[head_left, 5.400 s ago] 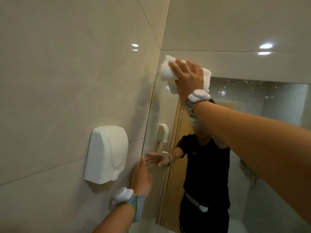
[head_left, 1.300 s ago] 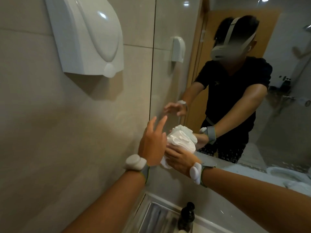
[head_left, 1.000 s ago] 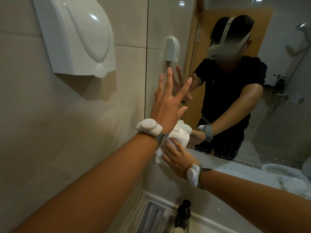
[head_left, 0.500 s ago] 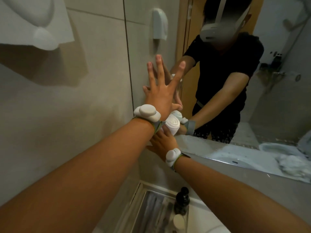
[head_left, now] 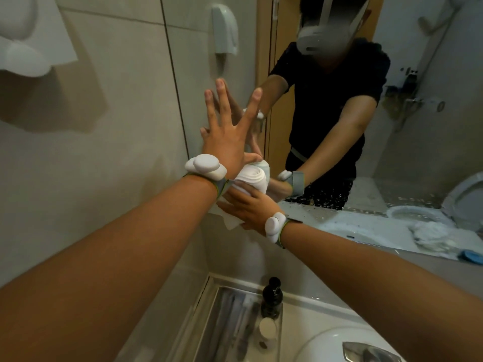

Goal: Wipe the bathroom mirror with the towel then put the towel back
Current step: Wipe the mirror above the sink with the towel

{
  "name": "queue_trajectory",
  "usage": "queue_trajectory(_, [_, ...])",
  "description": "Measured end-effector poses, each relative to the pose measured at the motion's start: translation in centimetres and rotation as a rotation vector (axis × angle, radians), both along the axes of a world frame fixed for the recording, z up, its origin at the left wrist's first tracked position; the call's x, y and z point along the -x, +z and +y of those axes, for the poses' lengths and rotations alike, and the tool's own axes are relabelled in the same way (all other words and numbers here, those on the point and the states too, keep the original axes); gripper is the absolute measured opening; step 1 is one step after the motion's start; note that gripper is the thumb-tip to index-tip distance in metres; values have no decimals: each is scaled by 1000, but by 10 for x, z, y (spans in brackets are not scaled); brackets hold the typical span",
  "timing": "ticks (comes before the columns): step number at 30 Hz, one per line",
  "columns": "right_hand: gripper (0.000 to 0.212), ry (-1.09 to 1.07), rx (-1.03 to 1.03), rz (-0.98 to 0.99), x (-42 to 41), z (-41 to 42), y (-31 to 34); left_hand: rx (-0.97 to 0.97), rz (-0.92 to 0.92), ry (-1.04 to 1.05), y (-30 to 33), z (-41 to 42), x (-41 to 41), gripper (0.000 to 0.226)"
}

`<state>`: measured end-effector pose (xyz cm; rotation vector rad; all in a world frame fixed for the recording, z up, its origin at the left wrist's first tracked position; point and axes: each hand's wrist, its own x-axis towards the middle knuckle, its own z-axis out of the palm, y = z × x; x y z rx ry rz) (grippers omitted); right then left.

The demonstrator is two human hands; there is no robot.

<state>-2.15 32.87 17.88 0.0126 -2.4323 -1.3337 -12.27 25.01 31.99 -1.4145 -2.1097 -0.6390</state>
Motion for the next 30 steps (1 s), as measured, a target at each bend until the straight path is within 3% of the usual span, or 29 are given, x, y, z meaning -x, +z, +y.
queue_trajectory(6, [107,-90,-23,6,-36,9,-6,4,20,0,1,-2,-3,140])
queue_trajectory(30, [113,-77,-5,5,-156,59,-4,-6,20,-6,1,-10,-6,136])
